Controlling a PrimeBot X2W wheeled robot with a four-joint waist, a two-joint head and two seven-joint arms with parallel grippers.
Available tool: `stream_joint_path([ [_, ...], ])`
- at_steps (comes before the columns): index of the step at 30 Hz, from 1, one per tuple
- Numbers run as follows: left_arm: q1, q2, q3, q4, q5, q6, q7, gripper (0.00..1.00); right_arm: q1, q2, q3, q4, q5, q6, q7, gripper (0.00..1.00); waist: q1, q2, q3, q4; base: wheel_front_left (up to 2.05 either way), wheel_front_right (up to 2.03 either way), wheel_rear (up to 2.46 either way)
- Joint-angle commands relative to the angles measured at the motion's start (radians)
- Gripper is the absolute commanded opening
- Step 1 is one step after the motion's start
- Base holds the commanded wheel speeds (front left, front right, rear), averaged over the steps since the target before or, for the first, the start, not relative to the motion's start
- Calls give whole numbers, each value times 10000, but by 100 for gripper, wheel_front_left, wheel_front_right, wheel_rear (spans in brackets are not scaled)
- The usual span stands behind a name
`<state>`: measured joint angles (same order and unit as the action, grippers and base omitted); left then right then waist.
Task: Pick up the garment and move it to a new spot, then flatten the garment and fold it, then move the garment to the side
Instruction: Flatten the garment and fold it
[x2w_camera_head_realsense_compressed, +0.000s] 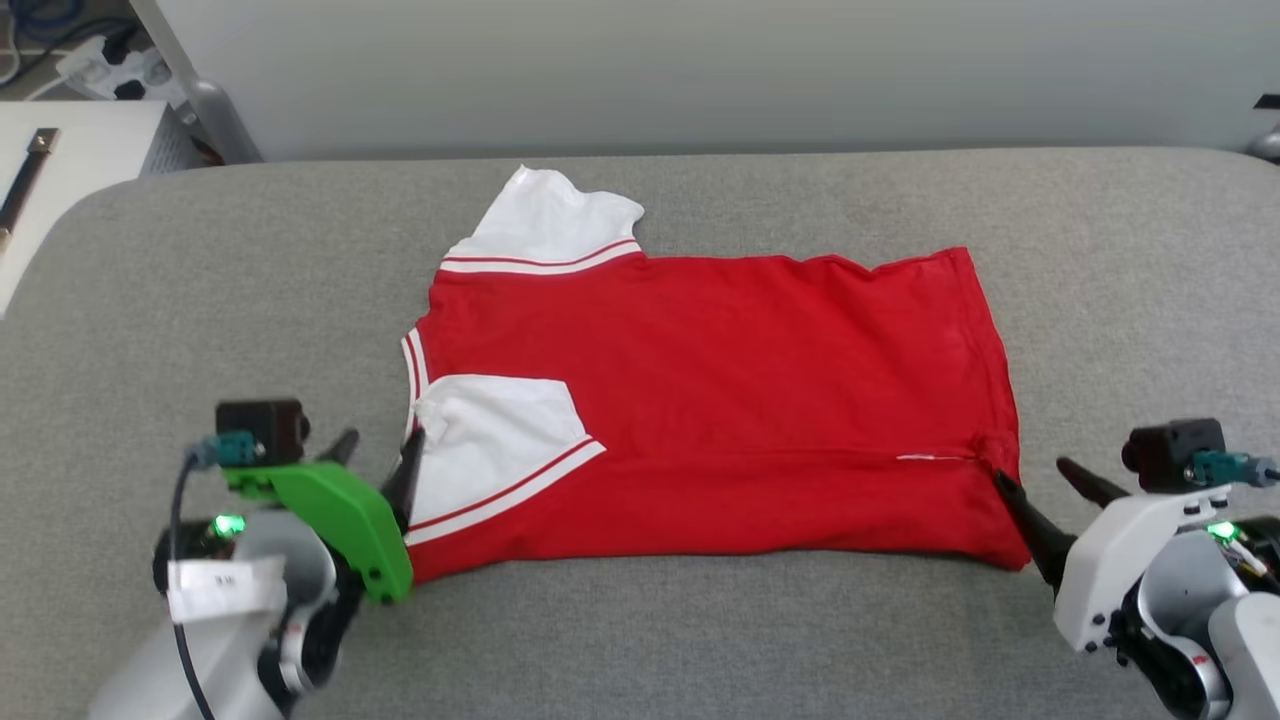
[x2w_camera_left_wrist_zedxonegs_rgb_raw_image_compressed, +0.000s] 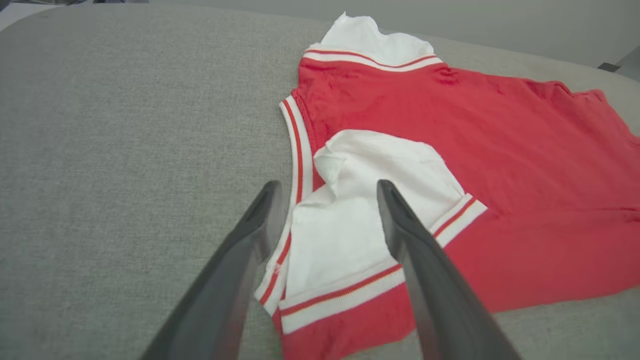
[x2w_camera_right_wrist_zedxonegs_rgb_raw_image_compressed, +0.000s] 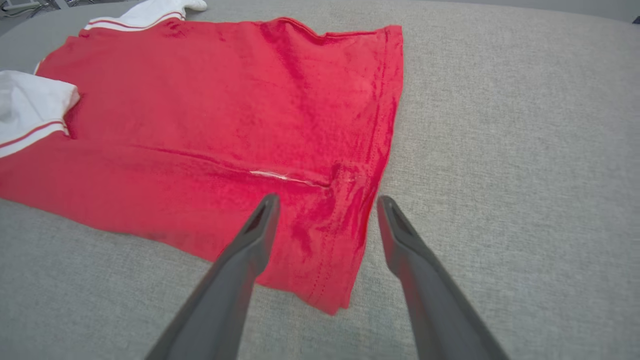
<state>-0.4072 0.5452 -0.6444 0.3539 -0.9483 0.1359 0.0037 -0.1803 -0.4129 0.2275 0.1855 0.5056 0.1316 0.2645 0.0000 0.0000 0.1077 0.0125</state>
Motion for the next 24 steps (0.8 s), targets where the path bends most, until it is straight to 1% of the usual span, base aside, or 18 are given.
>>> stream_joint_path([
  [1,426,131,-36,-371,-86,283,143,100,256,107,-111,-121,-156,-9,185,100,0,0,-179,65,0,0,0],
  [4,1201,397,-138,-1374,-89,1007,456,100,642,284,-463,-480,-526,-9,673,100,0,0,-185,59,0,0,0],
  [8,1874,667,-215,-2380,-17,1772,681,100,1030,748,-1150,-1084,-1123,-9,1443,100,0,0,-21,16,0,0,0],
  [11,2064,916,-398,-2669,196,2303,1062,100,1279,1112,-1548,-1646,-1606,-9,2097,100,0,0,187,-30,0,0,0],
  [13,2064,1024,-488,-2748,308,2553,1291,100,1344,1299,-1684,-2027,-1797,-9,2287,100,0,0,341,-79,0,0,0],
  [16,1972,1081,-527,-2743,422,2767,1433,100,1421,1496,-1803,-2394,-1942,-9,2446,100,0,0,536,-135,0,0,0],
  [19,1885,1000,-503,-2565,410,2806,1417,100,1458,1609,-1835,-2630,-2045,-9,2504,100,0,0,726,-202,0,0,0],
  [21,1862,932,-433,-2340,316,2822,1410,100,1429,1641,-1754,-2788,-2027,-9,2402,100,0,0,835,-248,0,0,0],
  [24,1746,958,-341,-1946,419,2978,1279,100,1370,1628,-1706,-2898,-2014,-9,2221,100,0,0,966,-290,0,0,0],
])
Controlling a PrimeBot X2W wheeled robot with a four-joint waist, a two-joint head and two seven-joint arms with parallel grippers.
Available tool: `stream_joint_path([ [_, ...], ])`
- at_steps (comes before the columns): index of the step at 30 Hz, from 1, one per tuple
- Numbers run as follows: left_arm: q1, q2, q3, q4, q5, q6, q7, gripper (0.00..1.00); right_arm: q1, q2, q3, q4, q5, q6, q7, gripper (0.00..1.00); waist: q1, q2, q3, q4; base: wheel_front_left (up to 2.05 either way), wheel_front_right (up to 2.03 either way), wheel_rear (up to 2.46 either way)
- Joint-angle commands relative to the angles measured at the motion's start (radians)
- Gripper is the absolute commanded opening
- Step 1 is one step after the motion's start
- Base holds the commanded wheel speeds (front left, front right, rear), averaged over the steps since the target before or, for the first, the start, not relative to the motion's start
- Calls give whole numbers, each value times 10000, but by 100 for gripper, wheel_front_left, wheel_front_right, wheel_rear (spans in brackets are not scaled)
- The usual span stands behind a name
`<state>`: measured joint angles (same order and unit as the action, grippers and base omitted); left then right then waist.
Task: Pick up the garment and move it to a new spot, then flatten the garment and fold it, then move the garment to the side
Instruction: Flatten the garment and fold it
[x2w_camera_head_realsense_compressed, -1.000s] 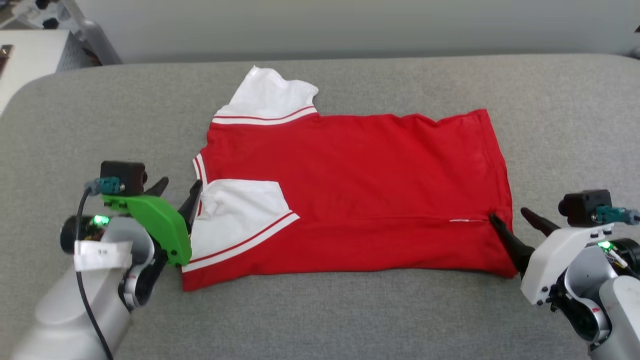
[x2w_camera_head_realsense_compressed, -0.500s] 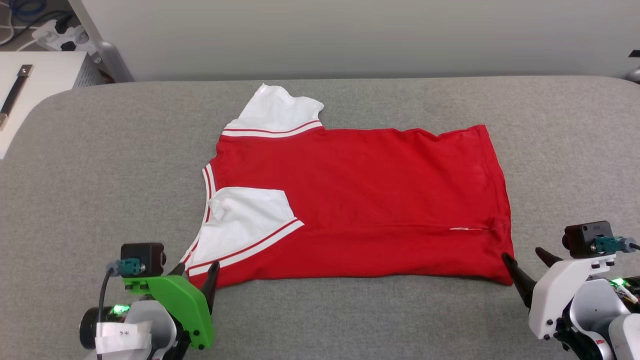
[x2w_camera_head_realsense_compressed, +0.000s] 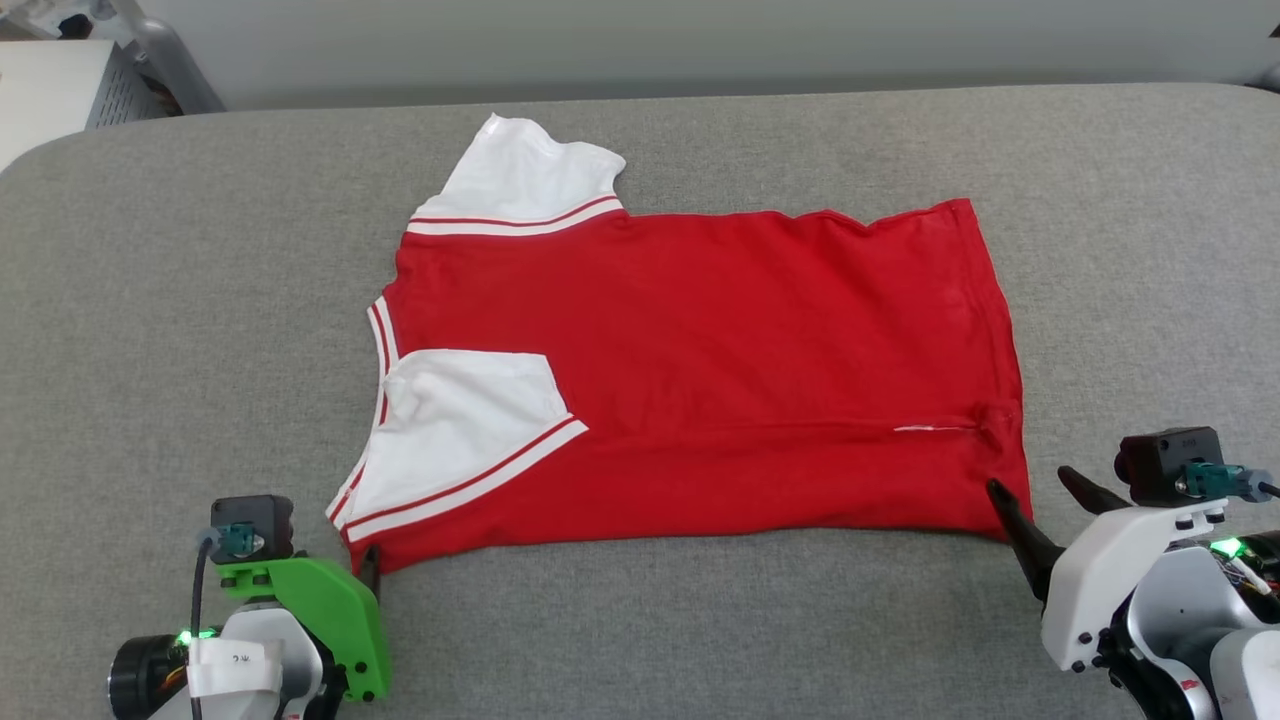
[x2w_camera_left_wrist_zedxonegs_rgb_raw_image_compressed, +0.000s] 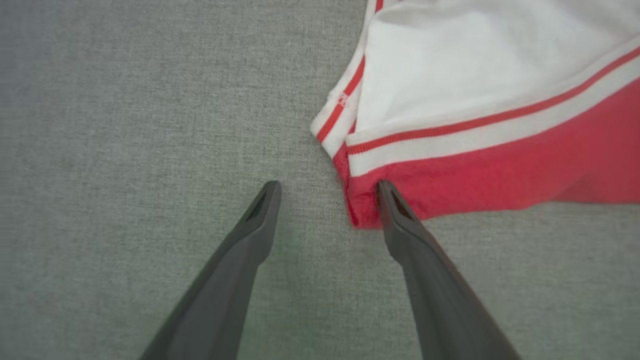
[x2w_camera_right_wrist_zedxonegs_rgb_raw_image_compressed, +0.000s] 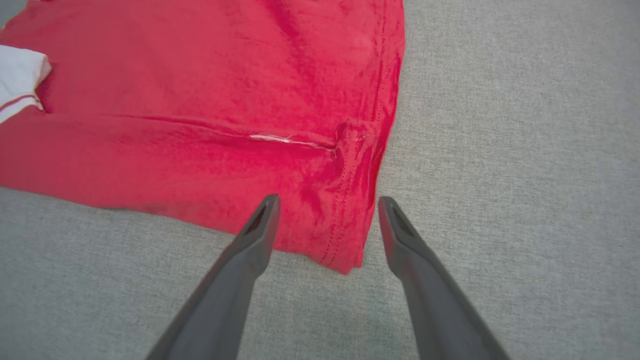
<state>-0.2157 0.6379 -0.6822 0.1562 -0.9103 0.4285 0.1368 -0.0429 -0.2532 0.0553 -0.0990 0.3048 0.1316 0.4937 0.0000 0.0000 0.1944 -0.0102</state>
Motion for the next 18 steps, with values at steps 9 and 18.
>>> stream_joint_path([
  [9,-387,-267,-169,854,-230,-530,231,100,-153,-108,206,-8,-39,-9,-342,100,0,0,431,-133,0,0,0],
  [18,-286,-552,-432,1236,-599,-1220,520,0,-33,-122,64,379,-288,-9,-266,100,0,0,61,45,0,0,0],
])
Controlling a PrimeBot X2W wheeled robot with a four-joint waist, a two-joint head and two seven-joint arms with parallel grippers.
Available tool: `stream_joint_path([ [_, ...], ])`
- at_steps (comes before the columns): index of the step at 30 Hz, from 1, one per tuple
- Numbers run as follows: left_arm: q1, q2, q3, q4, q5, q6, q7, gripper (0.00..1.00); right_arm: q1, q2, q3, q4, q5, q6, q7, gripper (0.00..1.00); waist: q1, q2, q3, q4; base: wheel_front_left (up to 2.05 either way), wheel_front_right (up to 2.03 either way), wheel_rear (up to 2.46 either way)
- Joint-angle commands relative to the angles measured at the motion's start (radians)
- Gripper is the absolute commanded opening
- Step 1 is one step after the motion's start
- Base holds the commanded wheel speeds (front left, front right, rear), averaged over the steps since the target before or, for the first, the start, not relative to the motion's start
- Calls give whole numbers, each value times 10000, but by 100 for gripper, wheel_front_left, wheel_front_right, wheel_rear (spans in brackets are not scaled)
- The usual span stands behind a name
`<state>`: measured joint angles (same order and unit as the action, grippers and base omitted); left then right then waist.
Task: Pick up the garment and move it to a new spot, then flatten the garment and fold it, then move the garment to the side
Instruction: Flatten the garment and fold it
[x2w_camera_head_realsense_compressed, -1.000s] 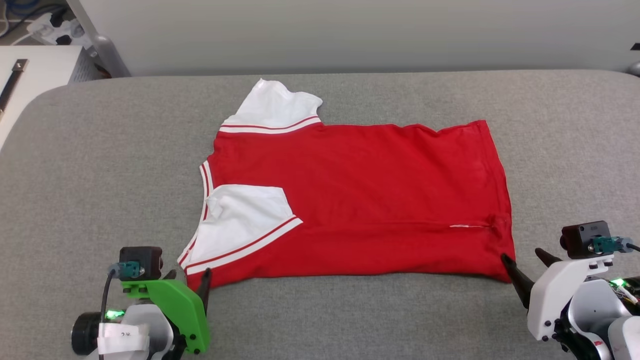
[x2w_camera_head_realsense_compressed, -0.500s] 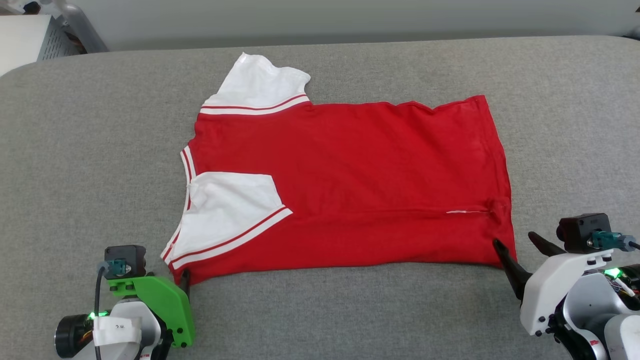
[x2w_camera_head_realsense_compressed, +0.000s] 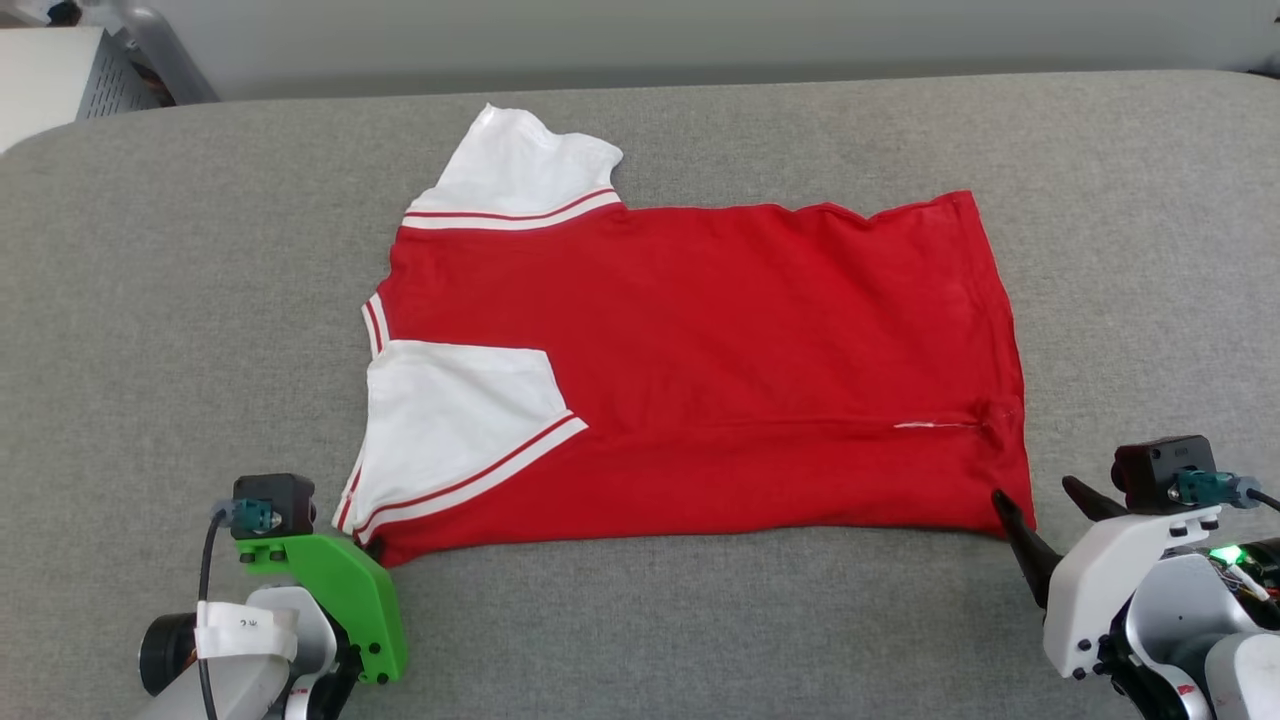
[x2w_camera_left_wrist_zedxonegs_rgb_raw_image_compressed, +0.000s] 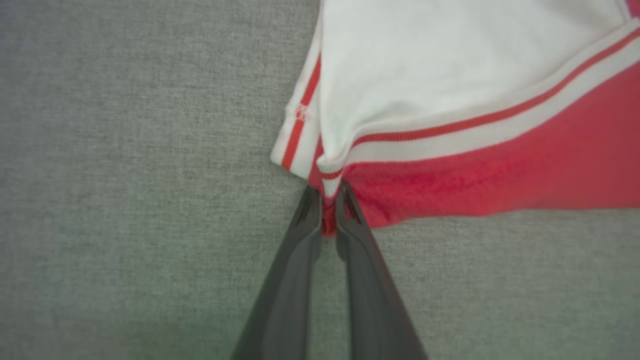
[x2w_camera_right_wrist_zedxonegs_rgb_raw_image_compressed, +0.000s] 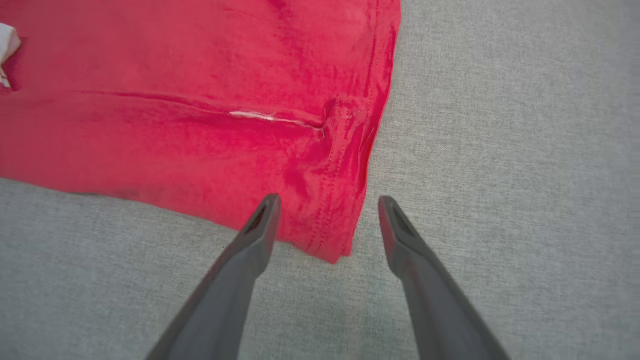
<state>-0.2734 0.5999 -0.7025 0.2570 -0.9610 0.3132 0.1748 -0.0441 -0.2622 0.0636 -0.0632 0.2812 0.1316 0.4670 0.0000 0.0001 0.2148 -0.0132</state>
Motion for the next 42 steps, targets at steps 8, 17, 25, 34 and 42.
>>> stream_joint_path([
  [8,563,122,105,-774,-101,162,-342,0,125,139,-501,357,-465,-9,398,100,0,-1,-761,402,0,0,0],
  [17,733,635,194,-2535,70,736,-151,0,-213,863,-1277,1080,-930,-9,768,100,0,-1,-598,699,0,0,0],
  [25,704,733,120,-3069,207,962,-21,0,-641,1330,-1745,1881,-1188,-9,884,100,0,-1,-250,827,0,0,0],
  [34,601,649,15,-2995,185,929,110,0,-643,1543,-1643,2546,-1067,-9,1499,26,0,-1,-75,915,0,0,0],
  [42,824,705,-45,-2631,-6,820,214,0,-689,1189,-1728,2607,-891,-9,1297,0,0,-1,-554,841,0,0,0],
])
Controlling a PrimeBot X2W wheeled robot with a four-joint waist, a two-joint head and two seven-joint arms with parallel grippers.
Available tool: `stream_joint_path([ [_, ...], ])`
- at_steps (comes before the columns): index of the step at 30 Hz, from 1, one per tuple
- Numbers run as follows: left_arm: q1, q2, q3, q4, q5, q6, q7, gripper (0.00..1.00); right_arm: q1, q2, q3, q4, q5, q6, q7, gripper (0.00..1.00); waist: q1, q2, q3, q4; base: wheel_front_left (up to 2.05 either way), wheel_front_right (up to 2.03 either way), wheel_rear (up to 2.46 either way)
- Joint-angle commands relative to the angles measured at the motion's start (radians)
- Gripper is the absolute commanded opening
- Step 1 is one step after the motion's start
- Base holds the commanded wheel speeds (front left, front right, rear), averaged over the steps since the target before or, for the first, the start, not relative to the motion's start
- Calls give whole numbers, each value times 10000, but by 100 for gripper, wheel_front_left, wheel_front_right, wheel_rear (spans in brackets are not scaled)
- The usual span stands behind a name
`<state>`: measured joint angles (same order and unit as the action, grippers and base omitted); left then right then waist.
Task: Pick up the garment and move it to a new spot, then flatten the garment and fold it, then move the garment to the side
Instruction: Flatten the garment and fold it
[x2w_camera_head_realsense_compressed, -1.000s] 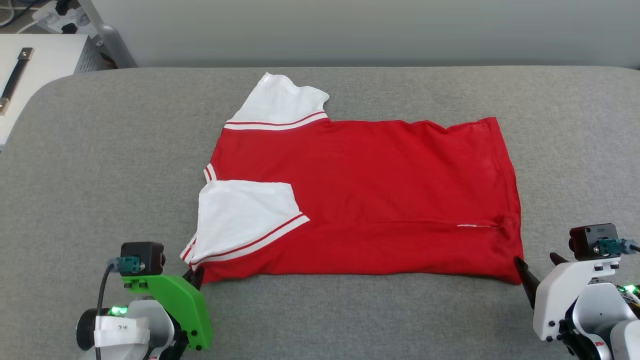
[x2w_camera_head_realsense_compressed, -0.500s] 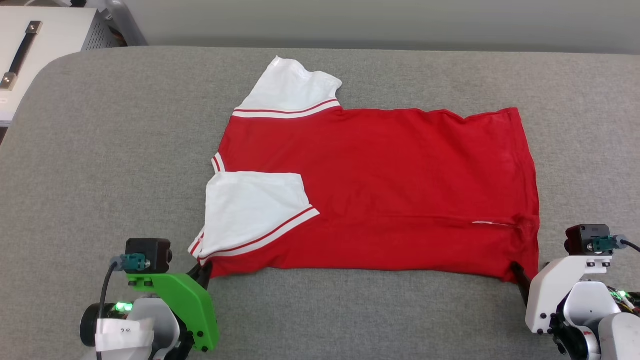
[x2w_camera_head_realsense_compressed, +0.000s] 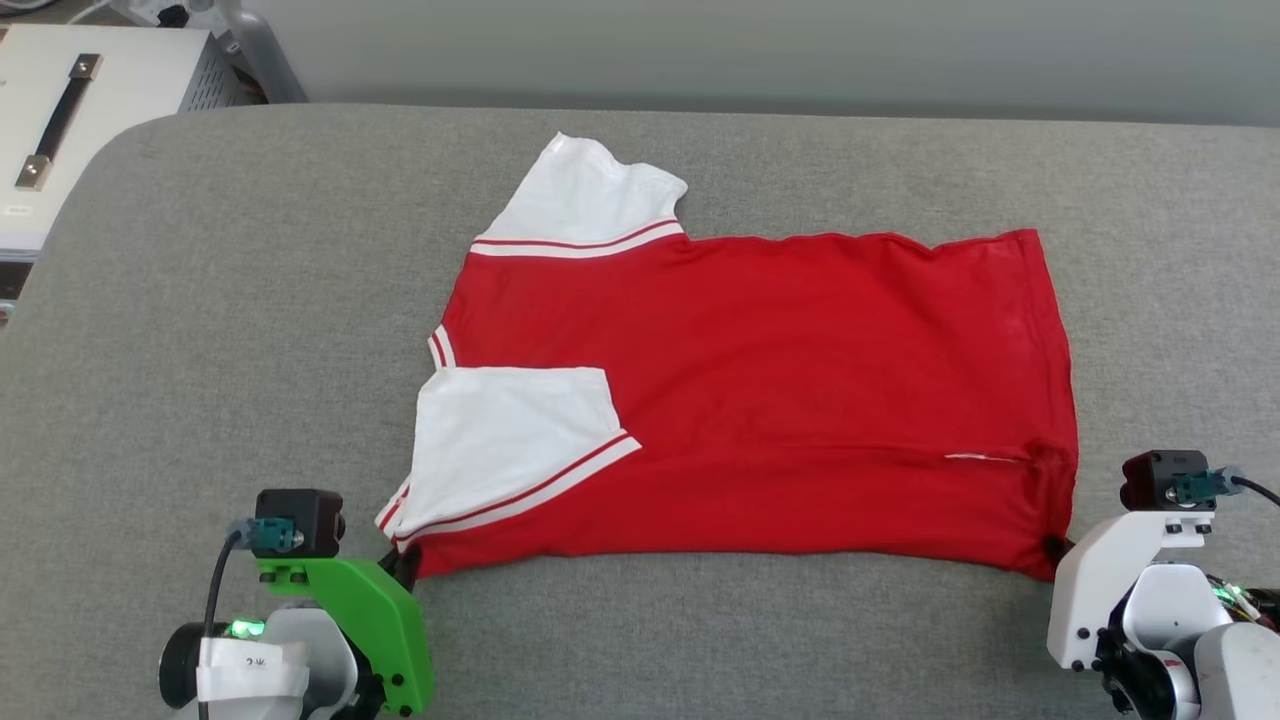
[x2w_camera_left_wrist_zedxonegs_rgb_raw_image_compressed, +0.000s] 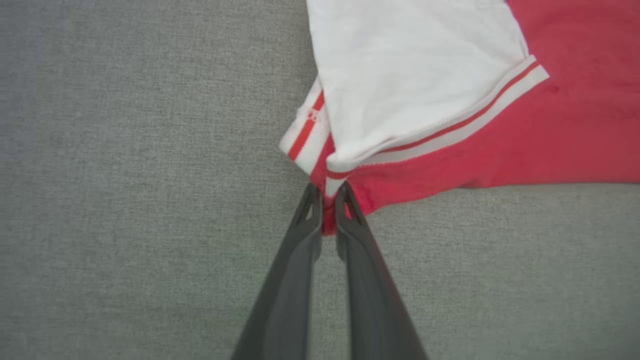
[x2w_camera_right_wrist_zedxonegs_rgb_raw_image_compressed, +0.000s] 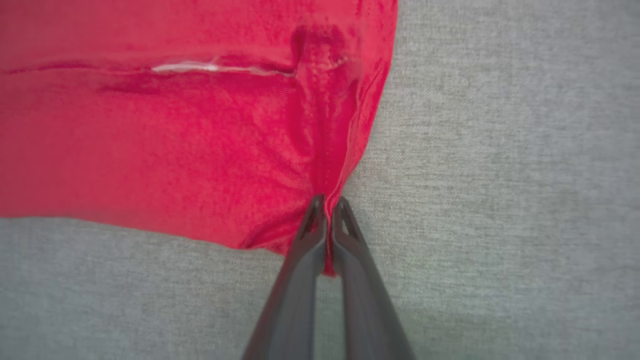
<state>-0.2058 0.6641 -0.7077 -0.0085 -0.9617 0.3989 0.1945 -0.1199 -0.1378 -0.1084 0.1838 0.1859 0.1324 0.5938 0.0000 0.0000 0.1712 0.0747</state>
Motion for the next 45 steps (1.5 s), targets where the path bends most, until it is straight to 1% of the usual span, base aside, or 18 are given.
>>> stream_joint_path([
  [1,177,64,-2,45,-24,-60,25,0,78,-130,3,115,81,-17,29,0,0,0,-191,-45,0,0,0],
  [6,390,114,-90,111,-123,-148,84,0,226,-604,42,-117,282,-17,208,0,0,0,-596,-88,0,0,0],
  [11,746,185,-229,88,-174,-145,113,0,621,-1010,-15,-545,582,-17,557,0,0,0,-938,-91,0,0,0],
  [17,1186,134,-485,-17,-265,-172,187,0,1442,-1299,-282,-1324,879,-17,1322,0,0,0,-1101,-103,0,0,0],
  [20,1298,40,-610,41,-280,-208,204,0,1856,-1261,-468,-1641,948,-17,1639,0,0,0,-1105,-113,0,0,0],
  [26,1261,-165,-805,522,-237,-386,190,0,2521,-895,-768,-2038,939,-17,2049,0,0,0,-969,-122,0,0,0],
  [34,1062,-370,-911,1142,-258,-686,187,0,2536,-668,-642,-1798,778,-17,1714,0,0,0,-738,-185,0,0,0],
  [45,782,-528,-990,1654,-192,-958,105,0,2194,-621,-461,-1132,757,-17,1247,0,0,0,-551,-225,0,0,0],
])
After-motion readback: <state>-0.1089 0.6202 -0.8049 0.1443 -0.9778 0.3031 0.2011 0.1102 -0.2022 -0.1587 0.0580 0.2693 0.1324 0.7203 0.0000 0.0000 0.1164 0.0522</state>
